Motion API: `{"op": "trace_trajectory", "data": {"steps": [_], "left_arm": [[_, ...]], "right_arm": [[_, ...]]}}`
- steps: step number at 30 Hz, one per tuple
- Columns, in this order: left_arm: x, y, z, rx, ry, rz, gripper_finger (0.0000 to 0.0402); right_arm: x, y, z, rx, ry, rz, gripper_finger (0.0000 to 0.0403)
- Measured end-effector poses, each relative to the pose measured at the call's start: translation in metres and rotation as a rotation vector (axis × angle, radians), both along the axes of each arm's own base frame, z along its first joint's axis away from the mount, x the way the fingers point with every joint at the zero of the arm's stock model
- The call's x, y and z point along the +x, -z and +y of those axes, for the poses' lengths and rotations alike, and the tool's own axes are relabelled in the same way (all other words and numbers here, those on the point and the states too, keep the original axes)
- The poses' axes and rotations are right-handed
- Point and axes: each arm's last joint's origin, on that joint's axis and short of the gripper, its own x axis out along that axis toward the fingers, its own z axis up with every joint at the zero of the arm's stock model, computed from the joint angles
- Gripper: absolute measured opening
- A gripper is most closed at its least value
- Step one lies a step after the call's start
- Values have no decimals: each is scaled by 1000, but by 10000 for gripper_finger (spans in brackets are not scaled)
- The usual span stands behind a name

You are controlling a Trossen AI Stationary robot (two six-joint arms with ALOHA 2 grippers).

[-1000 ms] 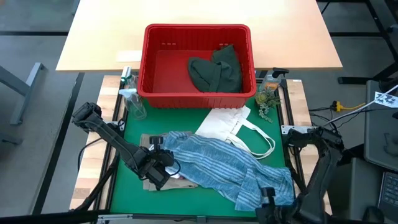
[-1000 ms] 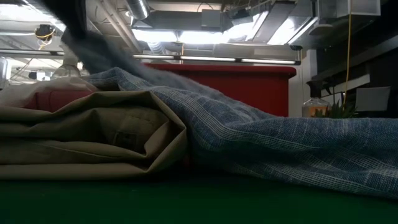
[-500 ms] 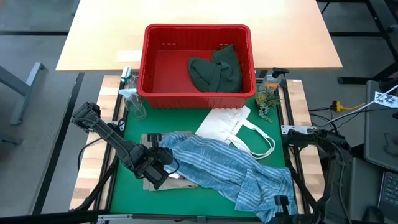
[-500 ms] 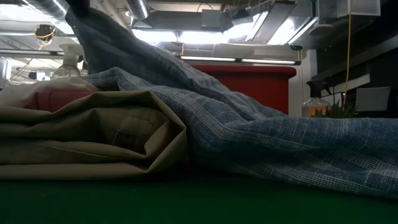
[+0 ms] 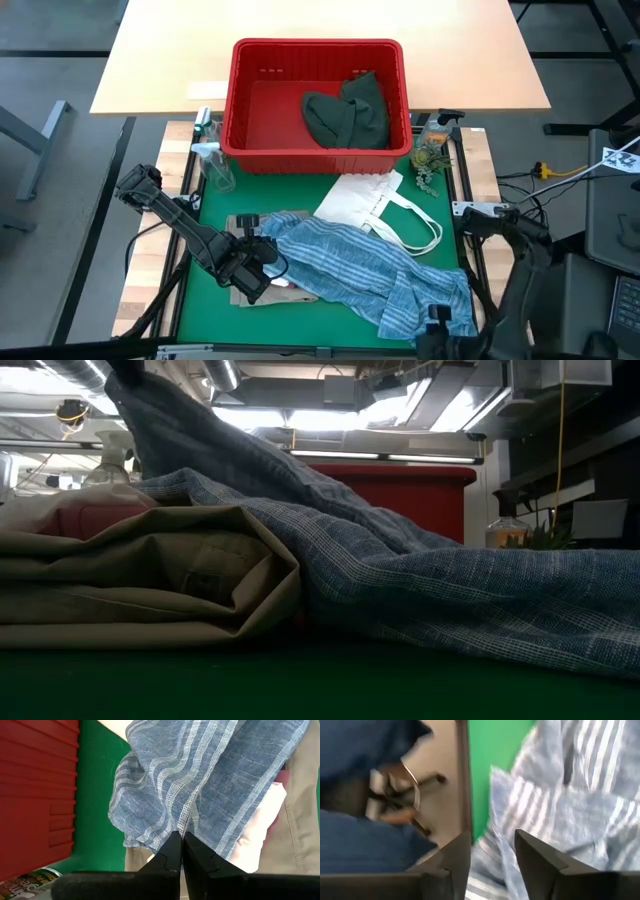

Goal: Fold Laundry from Bin
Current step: Fold the blue polo shirt

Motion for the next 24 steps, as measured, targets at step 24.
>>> {"op": "trace_trajectory", "data": {"steps": [24], "left_arm": [[-2, 0, -5, 7, 22, -14, 0]], "right_arm": [[39, 73, 3, -158, -127, 304, 113]]}}
